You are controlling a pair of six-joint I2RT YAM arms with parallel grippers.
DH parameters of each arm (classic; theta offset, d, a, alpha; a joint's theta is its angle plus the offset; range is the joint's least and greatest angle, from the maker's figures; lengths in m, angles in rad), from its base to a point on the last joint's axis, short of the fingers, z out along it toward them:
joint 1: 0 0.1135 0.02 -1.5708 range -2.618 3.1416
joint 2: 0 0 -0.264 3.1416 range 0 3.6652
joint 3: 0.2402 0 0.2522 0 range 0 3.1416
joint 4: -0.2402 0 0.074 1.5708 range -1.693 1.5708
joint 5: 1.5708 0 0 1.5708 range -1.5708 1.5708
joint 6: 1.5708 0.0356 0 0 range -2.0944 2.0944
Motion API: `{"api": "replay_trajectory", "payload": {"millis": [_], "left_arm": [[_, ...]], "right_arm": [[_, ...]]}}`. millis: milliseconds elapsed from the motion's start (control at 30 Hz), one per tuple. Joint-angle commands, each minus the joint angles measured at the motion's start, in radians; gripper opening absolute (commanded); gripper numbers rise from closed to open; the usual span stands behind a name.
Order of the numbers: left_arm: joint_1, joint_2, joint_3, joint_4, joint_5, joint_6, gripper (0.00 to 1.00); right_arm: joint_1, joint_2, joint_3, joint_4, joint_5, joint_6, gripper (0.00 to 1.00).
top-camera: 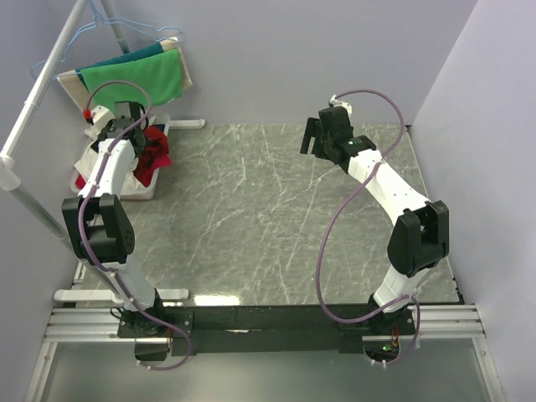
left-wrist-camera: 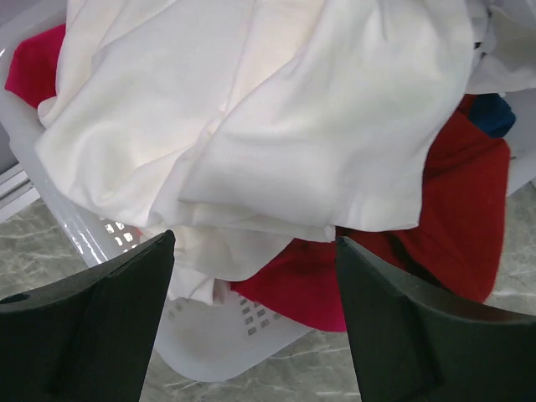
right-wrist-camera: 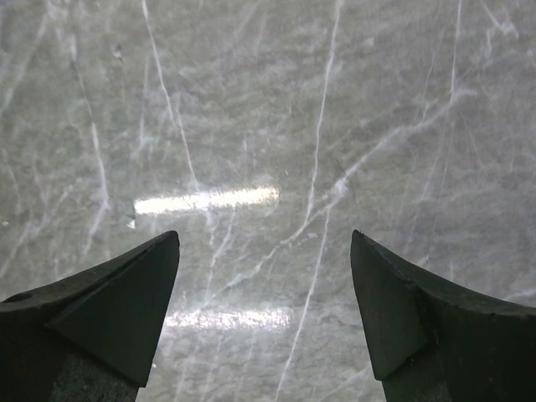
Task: Fold and stack the t-shirts
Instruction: Grab the tshirt from the pile
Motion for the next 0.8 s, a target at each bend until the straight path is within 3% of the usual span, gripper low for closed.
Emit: {"api": "replay_trajectory", "payload": {"millis": [0, 567, 767], "left_arm": [[-0.015, -0.026, 0.062, 0.008, -0.044, 0.031, 0.84], [0.046, 0.126, 0.234, -0.003, 0.012, 0.053, 0.82], [0.049, 0.155, 0.212, -0.007, 0.06, 0.033, 0.73]], "right_arm": [[-0.001, -0.039, -0.019, 0.015, 0.009, 0.013, 0.89], [-0.001, -0.04, -0.007, -0.011, 0.041, 0.0, 0.89], [-0.001, -0.034, 0.005, -0.021, 0.058, 0.0, 0.89]]}}
